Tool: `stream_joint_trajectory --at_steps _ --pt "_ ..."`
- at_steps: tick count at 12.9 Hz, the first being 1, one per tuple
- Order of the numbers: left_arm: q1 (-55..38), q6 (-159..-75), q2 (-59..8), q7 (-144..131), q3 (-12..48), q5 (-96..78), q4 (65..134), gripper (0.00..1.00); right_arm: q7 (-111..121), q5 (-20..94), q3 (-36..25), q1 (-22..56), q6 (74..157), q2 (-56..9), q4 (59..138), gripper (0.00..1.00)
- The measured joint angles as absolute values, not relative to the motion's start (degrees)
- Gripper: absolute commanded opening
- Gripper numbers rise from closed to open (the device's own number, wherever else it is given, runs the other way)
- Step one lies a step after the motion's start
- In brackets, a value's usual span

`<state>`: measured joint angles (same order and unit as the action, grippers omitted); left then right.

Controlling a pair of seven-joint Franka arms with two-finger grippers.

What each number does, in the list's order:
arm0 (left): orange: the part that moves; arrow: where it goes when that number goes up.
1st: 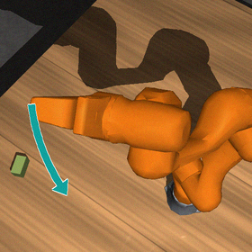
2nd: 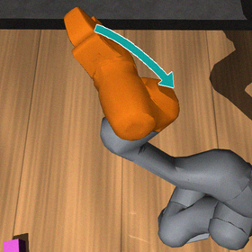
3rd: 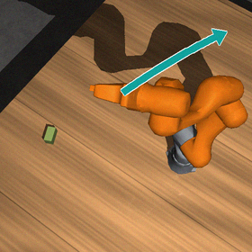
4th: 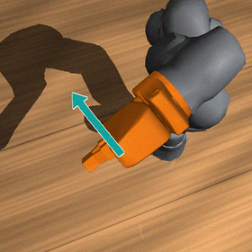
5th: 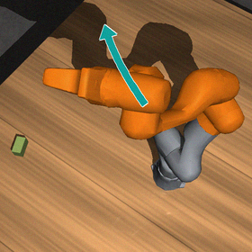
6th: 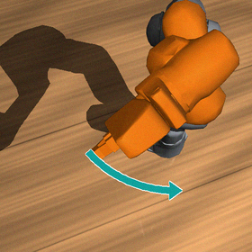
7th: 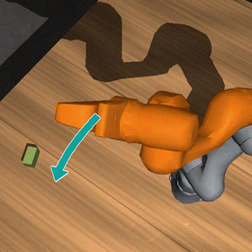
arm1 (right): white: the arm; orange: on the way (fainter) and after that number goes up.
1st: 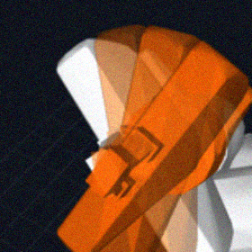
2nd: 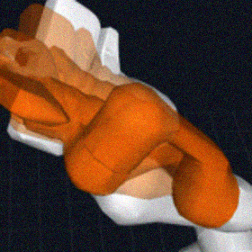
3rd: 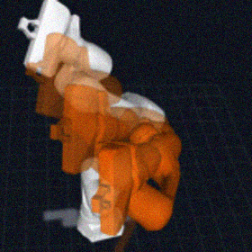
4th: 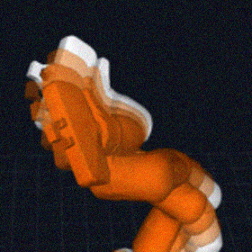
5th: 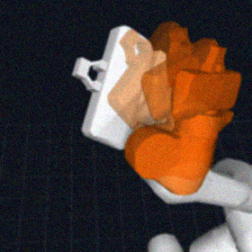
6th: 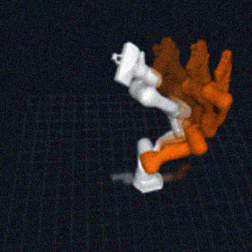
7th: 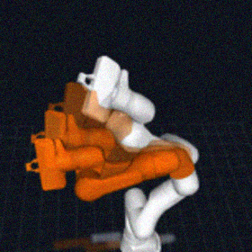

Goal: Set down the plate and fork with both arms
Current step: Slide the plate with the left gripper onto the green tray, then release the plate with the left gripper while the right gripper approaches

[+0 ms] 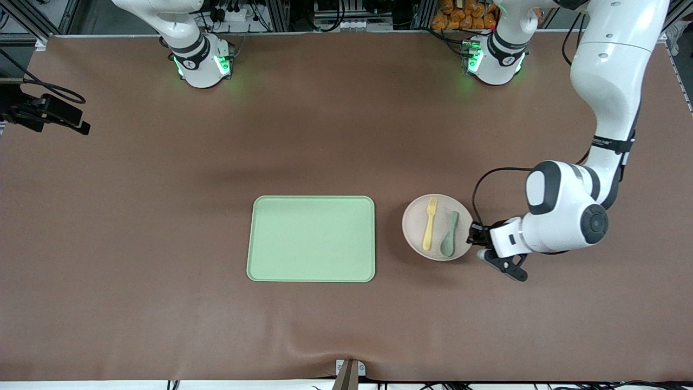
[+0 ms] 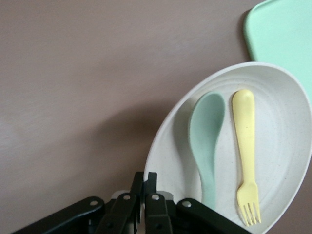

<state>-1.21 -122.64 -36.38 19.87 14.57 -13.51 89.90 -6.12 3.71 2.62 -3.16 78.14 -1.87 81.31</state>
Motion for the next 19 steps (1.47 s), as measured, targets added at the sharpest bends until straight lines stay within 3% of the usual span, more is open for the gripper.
stream_joint_trajectory --at_steps 10,19 --pt "-16.7 -123.2 -45.5 -8.7 13.7 -13.5 76.8 0.00 -6.1 3.7 2.7 -3.2 78.1 -3.5 81.8 1.00" --pt "-22.4 -130.2 -51.4 -19.7 13.6 -13.5 73.7 0.00 -6.1 3.7 2.7 -3.7 79.4 -14.7 82.3 1.00"
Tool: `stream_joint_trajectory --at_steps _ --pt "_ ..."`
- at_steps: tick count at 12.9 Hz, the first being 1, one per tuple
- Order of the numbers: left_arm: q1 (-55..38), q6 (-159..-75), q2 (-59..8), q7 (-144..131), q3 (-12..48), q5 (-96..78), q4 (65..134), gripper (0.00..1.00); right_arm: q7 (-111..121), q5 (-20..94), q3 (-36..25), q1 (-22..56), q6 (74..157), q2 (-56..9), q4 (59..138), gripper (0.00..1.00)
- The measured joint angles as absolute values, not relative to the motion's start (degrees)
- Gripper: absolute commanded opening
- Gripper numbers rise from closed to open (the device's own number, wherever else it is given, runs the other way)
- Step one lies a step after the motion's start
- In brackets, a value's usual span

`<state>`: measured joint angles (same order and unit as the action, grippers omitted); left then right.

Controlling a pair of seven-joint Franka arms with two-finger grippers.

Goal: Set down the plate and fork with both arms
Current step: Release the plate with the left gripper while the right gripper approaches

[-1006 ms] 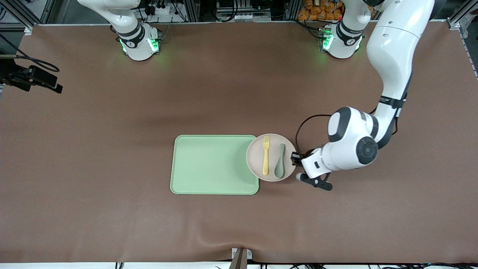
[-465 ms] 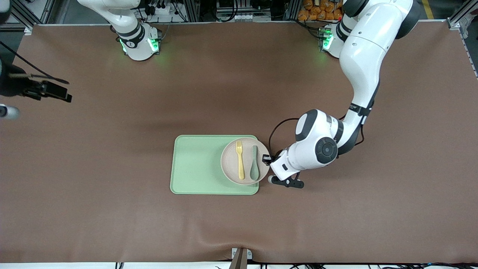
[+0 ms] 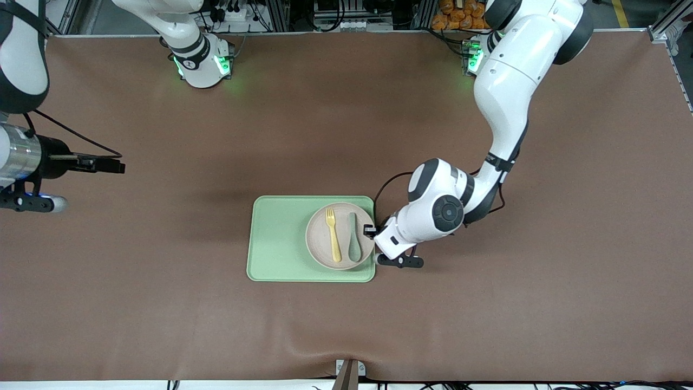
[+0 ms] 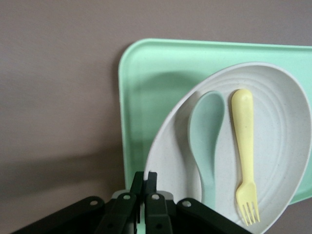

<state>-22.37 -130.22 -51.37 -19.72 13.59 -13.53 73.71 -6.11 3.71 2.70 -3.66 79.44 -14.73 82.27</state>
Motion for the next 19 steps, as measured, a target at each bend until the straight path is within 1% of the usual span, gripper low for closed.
stream_joint_trajectory --at_steps 5,10,14,17,18,19 --pt "-23.4 -132.3 -53.4 -20.3 13.6 -13.5 73.5 0.00 -2.8 3.7 3.2 -3.3 82.9 -18.0 82.2 1.00" --pt "-23.7 -133.1 -54.2 -20.3 13.6 -13.8 73.5 0.00 -2.1 3.7 3.6 -0.6 86.9 -19.8 82.2 1.00" --pt "-23.7 -133.6 -54.7 -20.3 13.6 -14.2 73.1 0.00 -2.7 3.7 3.7 4.4 91.5 -22.1 82.2 1.00" --pt "-23.8 -133.6 -55.3 -20.3 13.6 -14.2 72.7 0.00 -3.1 3.6 3.7 7.0 92.8 -23.6 82.2 1.00" --pt "-23.8 -133.7 -55.5 -20.3 13.6 -14.2 72.5 0.03 -3.1 3.3 3.7 7.2 93.7 -23.9 82.2 1.00" --pt "-23.8 -133.8 -55.7 -20.3 13.6 -14.2 72.4 0.24 -3.1 3.0 3.7 7.4 94.2 -24.2 82.2 1.00"
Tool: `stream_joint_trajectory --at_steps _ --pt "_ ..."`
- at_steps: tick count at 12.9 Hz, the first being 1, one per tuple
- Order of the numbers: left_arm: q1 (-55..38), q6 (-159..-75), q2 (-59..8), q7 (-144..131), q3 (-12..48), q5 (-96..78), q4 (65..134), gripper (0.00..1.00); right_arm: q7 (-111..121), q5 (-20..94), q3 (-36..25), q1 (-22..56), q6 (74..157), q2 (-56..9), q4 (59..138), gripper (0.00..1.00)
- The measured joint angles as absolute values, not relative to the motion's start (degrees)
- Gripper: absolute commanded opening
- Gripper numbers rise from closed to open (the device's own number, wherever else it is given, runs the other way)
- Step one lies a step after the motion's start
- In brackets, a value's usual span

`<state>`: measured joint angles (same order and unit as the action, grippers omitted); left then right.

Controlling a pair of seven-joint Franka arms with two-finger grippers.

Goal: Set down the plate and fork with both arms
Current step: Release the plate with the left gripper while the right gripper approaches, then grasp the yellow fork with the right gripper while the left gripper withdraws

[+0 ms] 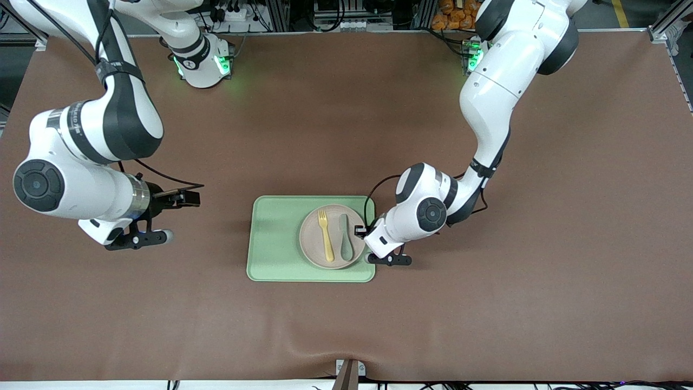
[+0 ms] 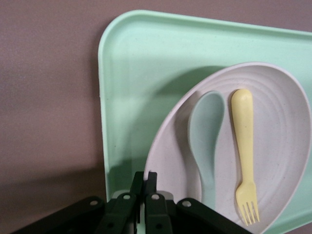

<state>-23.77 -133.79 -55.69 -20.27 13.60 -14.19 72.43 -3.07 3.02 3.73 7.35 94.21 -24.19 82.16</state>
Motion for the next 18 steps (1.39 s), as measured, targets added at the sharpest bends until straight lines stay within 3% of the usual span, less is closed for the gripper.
stream_joint_trajectory --at_steps 1,2,6,10,14,18 --pt "-23.8 -133.9 -55.7 -20.3 13.6 -14.2 72.4 0.73 -3.1 3.0 3.7 7.7 94.6 -24.5 82.2 1.00" --pt "-23.8 -133.9 -55.7 -20.3 13.6 -14.2 72.3 1.00 -3.1 3.0 3.7 8.1 95.3 -24.8 82.2 1.00" --pt "-23.8 -134.1 -55.6 -20.3 13.6 -14.2 70.9 1.00 -3.1 2.9 3.8 10.4 97.2 -25.9 82.1 1.00" --pt "-22.5 -132.1 -51.2 -20.3 12.9 -13.6 70.2 1.00 -4.9 3.0 3.9 14.0 106.0 -27.9 82.1 1.00" --pt "-16.8 -118.4 -41.3 -20.3 12.6 -10.0 69.9 1.00 -6.5 3.9 4.1 19.4 114.5 -33.7 77.6 0.96" --pt "-9.9 -103.9 -31.4 -20.3 12.5 -6.2 70.1 1.00 -15.0 4.2 4.2 26.2 121.4 -41.7 70.6 0.79"
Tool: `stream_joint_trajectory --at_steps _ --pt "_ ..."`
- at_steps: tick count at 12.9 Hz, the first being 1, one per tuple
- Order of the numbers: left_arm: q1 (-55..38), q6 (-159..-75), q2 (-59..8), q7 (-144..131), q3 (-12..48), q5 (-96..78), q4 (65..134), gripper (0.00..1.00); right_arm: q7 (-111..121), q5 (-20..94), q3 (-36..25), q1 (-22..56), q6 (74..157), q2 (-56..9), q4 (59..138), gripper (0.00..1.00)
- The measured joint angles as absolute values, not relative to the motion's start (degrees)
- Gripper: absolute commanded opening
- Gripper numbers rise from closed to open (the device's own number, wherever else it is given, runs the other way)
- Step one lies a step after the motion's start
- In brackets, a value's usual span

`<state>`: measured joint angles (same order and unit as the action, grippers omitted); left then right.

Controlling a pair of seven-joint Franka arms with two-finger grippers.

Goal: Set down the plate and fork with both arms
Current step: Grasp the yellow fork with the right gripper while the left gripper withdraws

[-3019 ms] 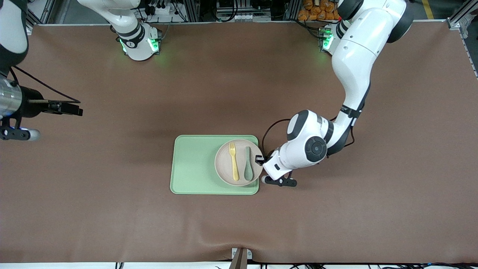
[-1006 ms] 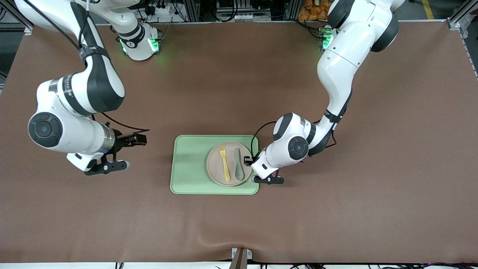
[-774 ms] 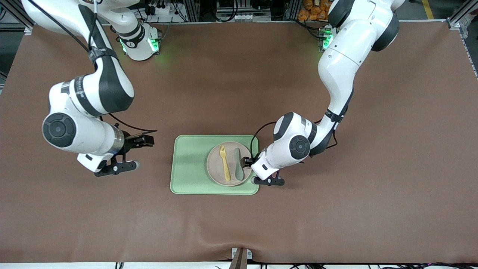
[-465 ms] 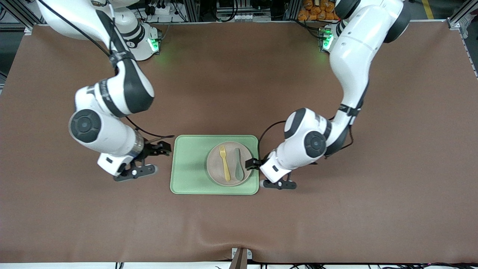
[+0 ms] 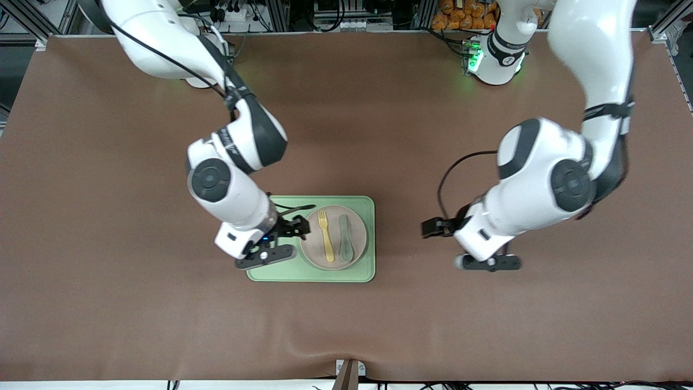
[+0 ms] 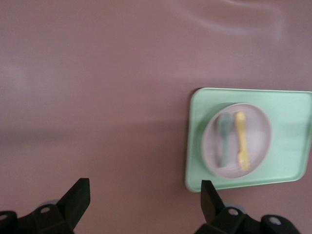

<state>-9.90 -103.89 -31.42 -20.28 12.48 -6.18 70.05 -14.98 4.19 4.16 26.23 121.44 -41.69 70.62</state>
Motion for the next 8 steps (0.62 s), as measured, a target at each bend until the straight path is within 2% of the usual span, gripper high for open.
stream_joint_trajectory --at_steps 1,3,6,8 --pt "-8.6 -101.1 -29.4 -20.3 12.5 -5.3 70.1 1.00 -15.6 4.2 4.1 27.4 122.4 -43.2 70.1 0.75" --pt "-6.5 -96.7 -25.8 -20.3 12.4 -3.7 70.9 1.00 -17.2 3.8 4.0 29.3 122.9 -45.4 69.7 0.75" --pt "-4.7 -95.2 -21.1 -20.2 12.5 -0.1 74.3 1.00 -18.1 3.0 3.8 29.9 123.0 -46.5 70.6 0.74" --pt "-2.7 -94.0 -18.5 -20.1 12.5 0.2 75.7 1.00 -19.1 3.0 3.6 29.9 126.3 -47.0 73.1 0.66"
